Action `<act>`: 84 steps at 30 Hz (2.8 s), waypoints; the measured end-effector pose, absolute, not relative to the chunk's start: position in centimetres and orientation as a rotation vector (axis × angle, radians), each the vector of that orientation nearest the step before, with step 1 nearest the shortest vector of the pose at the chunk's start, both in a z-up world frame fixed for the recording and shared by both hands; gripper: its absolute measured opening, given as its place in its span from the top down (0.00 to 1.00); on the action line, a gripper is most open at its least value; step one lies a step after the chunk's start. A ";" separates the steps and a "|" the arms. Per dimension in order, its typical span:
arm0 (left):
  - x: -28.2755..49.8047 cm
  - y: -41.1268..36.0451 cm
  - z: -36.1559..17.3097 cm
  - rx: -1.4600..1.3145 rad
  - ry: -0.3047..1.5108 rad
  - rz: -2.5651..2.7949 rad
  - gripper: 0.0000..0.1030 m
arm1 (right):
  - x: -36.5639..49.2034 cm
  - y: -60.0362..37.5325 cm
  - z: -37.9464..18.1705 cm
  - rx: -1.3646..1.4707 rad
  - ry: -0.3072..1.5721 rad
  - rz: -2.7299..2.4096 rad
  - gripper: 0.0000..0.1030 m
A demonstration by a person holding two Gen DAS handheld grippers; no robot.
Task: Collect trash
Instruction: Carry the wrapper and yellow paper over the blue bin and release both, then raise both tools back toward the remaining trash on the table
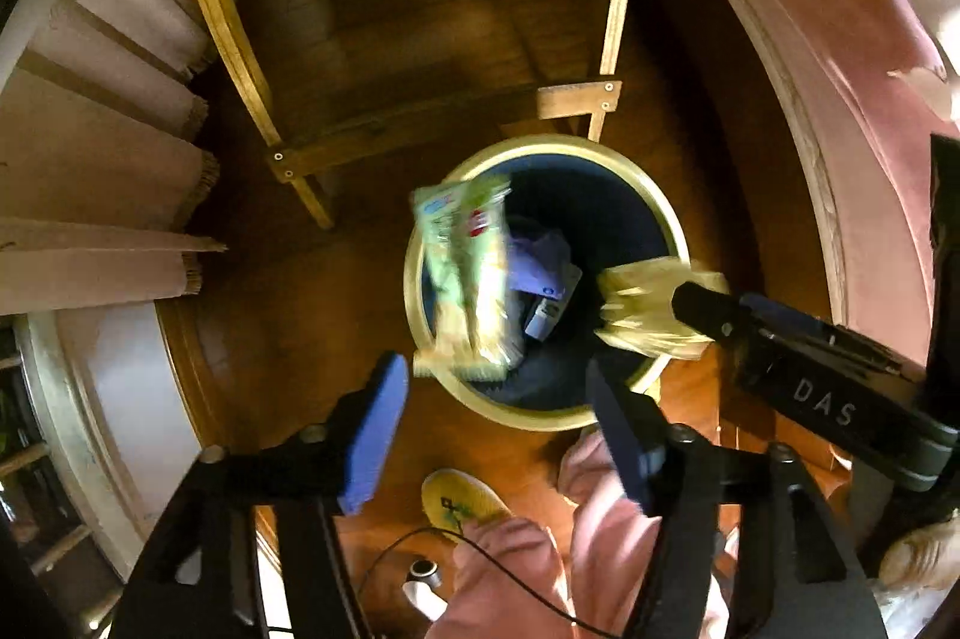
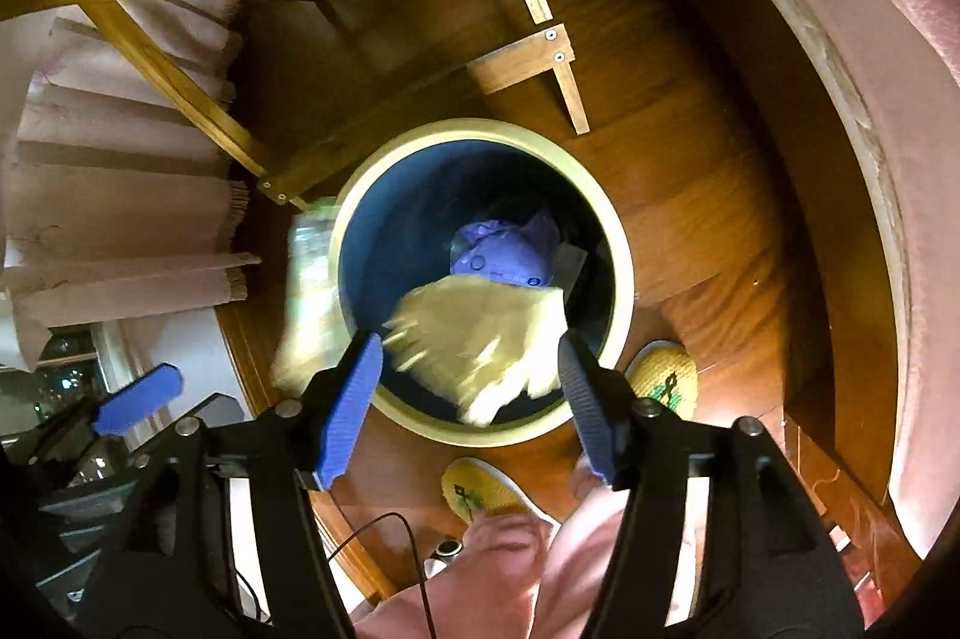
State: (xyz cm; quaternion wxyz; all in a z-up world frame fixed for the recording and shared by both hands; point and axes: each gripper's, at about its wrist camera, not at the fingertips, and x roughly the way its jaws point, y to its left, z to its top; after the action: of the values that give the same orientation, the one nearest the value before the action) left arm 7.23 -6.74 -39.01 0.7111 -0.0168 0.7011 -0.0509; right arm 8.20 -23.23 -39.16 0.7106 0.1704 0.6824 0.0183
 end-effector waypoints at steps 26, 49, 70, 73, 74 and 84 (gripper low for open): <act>5.5 -4.3 -22.9 -0.037 1.320 -0.083 0.33 | 6.8 -22.2 -27.0 0.352 1.401 0.083 0.36; 3.7 -2.0 7.8 0.019 0.993 -0.160 0.33 | 3.4 -20.5 3.6 0.294 1.007 0.160 0.36; 14.5 -6.7 8.8 -0.068 1.055 -0.268 0.33 | 10.1 -25.6 8.8 0.272 0.921 0.115 0.36; 18.4 -7.7 7.4 -0.099 1.091 -0.236 0.33 | 14.1 -27.3 8.1 0.272 0.942 0.153 0.36; 19.6 -8.0 6.9 -0.116 1.105 -0.225 0.33 | 15.6 -27.8 7.8 0.261 0.953 0.165 0.36; 30.6 -13.1 0.9 -0.181 1.238 -0.095 0.33 | 27.6 -32.1 4.5 0.188 1.063 0.317 0.36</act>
State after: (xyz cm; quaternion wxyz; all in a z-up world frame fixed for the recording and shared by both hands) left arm 30.65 -13.08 0.92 0.8097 -0.0845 0.5791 -0.0442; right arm 27.60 -32.12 4.51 0.8458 0.0892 0.5040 0.1501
